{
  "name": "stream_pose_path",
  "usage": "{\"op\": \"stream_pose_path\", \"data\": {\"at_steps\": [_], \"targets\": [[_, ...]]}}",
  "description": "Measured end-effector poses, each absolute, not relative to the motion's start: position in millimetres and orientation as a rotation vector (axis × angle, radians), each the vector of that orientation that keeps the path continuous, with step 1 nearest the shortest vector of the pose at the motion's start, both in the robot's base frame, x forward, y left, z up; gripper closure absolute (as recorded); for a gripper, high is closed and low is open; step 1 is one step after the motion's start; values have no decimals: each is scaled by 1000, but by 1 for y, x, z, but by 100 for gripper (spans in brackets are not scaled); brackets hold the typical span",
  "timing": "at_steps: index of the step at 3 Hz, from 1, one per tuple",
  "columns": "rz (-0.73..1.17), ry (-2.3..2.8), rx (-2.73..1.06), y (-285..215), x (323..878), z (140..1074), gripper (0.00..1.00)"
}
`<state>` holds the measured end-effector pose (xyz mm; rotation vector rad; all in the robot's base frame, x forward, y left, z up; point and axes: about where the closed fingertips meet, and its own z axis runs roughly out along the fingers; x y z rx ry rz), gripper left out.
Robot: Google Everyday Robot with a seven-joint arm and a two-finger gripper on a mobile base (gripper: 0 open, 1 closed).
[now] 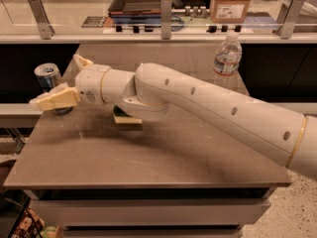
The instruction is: Knock redbull can over
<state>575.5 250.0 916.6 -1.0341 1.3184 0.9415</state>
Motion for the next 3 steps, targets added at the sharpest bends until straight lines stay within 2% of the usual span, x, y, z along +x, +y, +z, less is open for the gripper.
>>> {"op": "stream_pose_path", "data": {"at_steps": [2, 3], "targets": [[991, 1323, -1033, 269, 573, 905, 0], [993, 1320, -1035, 271, 571, 905, 19]]}}
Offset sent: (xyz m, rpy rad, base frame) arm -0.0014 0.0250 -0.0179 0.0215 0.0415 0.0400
